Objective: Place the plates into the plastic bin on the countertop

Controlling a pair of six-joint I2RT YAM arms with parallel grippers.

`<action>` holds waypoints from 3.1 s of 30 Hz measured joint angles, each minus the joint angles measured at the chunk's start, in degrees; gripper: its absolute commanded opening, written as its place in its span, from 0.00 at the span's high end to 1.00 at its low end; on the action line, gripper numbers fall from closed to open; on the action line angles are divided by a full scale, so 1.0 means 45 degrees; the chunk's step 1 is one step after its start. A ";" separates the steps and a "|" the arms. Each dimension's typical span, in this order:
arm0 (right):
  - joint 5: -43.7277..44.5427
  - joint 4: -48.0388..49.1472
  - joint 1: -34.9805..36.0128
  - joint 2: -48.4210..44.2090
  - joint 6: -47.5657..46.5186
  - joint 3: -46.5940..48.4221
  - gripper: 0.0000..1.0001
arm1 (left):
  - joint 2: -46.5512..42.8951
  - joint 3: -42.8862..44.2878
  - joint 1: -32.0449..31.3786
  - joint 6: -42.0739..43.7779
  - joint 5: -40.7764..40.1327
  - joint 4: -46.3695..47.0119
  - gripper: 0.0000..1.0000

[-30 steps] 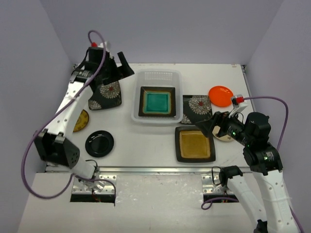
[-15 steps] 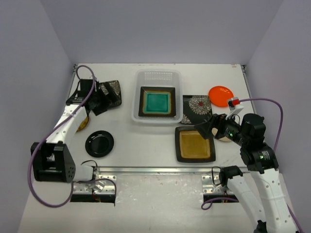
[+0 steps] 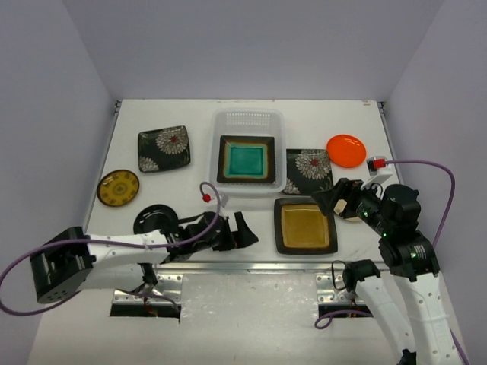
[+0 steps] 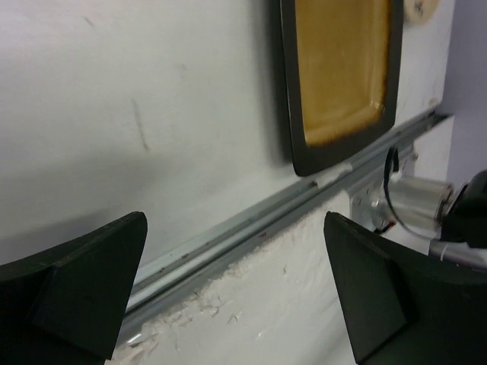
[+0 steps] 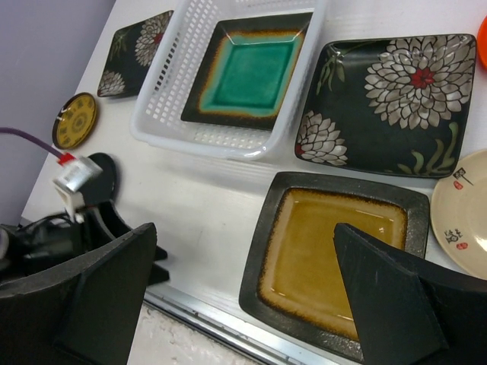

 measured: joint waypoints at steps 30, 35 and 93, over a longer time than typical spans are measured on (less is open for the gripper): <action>-0.0208 -0.1150 0.0000 -0.0206 -0.0102 0.0792 0.01 | 1.1643 0.2533 -0.0099 -0.1726 0.2625 1.0913 0.67; -0.0274 -0.1150 0.0000 -0.0199 -0.0102 0.0792 0.01 | 1.2210 0.2715 -0.0097 -0.1826 0.3116 1.1585 0.79; -0.0064 -0.1106 0.0000 0.0599 -0.0137 0.2312 0.01 | 0.1396 0.5156 0.5420 -0.1087 0.4564 0.2077 1.00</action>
